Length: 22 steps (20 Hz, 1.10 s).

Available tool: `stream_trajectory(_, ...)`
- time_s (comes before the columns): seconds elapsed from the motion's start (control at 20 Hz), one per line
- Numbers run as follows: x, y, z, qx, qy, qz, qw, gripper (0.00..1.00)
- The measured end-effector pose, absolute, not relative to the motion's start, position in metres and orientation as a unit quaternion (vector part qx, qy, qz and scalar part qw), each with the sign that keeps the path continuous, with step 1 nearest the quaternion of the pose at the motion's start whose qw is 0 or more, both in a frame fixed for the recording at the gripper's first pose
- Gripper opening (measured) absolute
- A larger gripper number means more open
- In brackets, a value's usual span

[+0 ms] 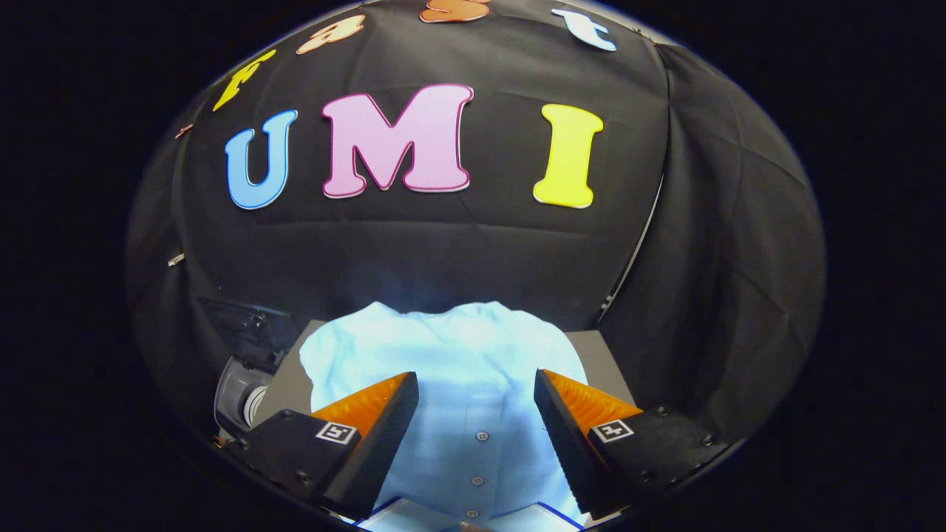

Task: Put the clothes into the washing machine and then close the washing machine lid.

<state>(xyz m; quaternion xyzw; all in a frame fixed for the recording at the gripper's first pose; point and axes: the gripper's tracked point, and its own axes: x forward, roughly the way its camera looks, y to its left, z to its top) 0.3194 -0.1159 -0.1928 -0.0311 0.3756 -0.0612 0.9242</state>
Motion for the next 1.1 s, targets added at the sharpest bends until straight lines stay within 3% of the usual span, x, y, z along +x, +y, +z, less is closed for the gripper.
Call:
stream_trajectory(0.6, 0.319, -0.123, -0.235, 0.002, 0.451, -0.061, 0.89, 0.97)
stream_trajectory(0.7, 0.319, -0.129, -0.237, 0.01, 0.467, -0.064, 0.882, 0.92)
stream_trajectory(0.8, 0.318, -0.127, -0.241, -0.004, 0.484, -0.055, 0.874, 0.78)
stream_trajectory(0.85, 0.32, -0.123, -0.242, 0.001, 0.485, -0.047, 0.873, 0.78)
stream_trajectory(1.0, 0.319, -0.122, -0.241, -0.015, 0.484, -0.047, 0.874, 0.23)
stream_trajectory(1.1, 0.319, -0.121, -0.239, -0.025, 0.476, -0.041, 0.878, 0.23)
